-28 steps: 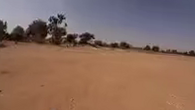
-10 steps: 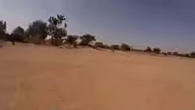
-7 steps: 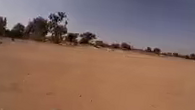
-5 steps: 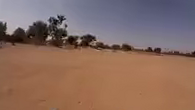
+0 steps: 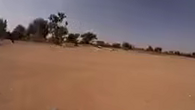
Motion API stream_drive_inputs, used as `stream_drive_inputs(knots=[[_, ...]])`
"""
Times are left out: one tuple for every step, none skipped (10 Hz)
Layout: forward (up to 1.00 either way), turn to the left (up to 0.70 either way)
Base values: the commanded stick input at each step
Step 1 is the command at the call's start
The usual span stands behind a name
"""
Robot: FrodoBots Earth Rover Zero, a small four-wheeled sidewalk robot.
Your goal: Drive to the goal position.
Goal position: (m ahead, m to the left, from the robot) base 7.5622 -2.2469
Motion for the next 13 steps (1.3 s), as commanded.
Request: stream_drive_inputs(knots=[[0.5,0.0],[0.5,0.0],[0.5,0.0],[0.5,0.0],[0.5,0.0],[0.5,0.0],[0.5,0.0],[0.5,0.0],[0.5,0.0],[0.5,0.0],[0.5,0.0],[0.5,0.0],[0.5,0.0]])
